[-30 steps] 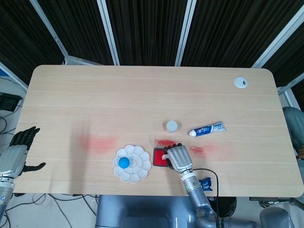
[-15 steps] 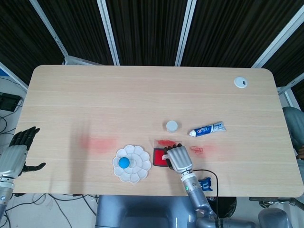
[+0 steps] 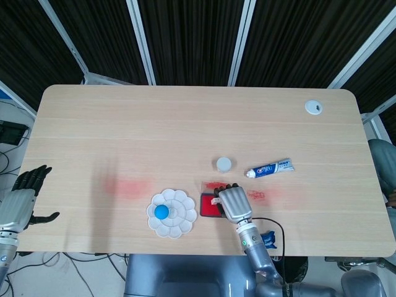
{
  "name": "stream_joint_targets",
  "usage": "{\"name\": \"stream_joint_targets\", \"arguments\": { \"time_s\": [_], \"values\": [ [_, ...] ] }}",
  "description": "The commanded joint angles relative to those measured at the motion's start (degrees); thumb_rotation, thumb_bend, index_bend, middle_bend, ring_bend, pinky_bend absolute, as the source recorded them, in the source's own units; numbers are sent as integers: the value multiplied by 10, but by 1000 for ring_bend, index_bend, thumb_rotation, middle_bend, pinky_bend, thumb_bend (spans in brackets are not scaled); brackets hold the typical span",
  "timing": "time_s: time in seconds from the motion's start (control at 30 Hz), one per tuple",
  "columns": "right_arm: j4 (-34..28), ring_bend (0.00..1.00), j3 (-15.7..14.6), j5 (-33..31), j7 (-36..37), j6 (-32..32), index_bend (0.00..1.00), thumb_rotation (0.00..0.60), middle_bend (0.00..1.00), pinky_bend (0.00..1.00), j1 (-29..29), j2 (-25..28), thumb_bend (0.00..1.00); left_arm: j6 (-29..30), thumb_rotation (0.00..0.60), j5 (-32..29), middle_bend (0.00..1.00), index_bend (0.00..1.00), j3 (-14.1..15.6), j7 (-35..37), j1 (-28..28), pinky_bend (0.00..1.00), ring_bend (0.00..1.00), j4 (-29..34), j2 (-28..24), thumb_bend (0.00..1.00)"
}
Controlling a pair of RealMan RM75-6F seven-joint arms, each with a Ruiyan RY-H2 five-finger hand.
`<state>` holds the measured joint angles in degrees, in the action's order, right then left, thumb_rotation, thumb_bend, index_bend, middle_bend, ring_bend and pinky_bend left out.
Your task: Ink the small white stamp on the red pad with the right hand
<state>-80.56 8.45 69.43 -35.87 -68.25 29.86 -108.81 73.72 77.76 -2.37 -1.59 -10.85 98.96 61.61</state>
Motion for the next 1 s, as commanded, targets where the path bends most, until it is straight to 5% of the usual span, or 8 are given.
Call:
{"name": "stream_joint_targets", "arguments": {
  "time_s": [0.03, 0.6, 1.0],
  "values": [
    [4, 475, 1, -4, -3, 3, 769, 600, 609, 437, 1, -2, 629, 0, 600, 0, 0, 0, 0, 0, 0, 0, 0, 0, 0, 0],
    [50, 475, -6, -19, -5, 17, 769, 600, 609, 438, 2, -27, 629, -5, 600, -3, 0, 0, 0, 3, -2, 0, 0, 1, -3, 0],
    [20, 475, -1, 0, -4, 1, 770, 600, 610, 438, 3, -13, 630, -2, 600, -3, 0, 0, 0, 2, -1, 0, 0, 1, -2, 0]
  ]
}}
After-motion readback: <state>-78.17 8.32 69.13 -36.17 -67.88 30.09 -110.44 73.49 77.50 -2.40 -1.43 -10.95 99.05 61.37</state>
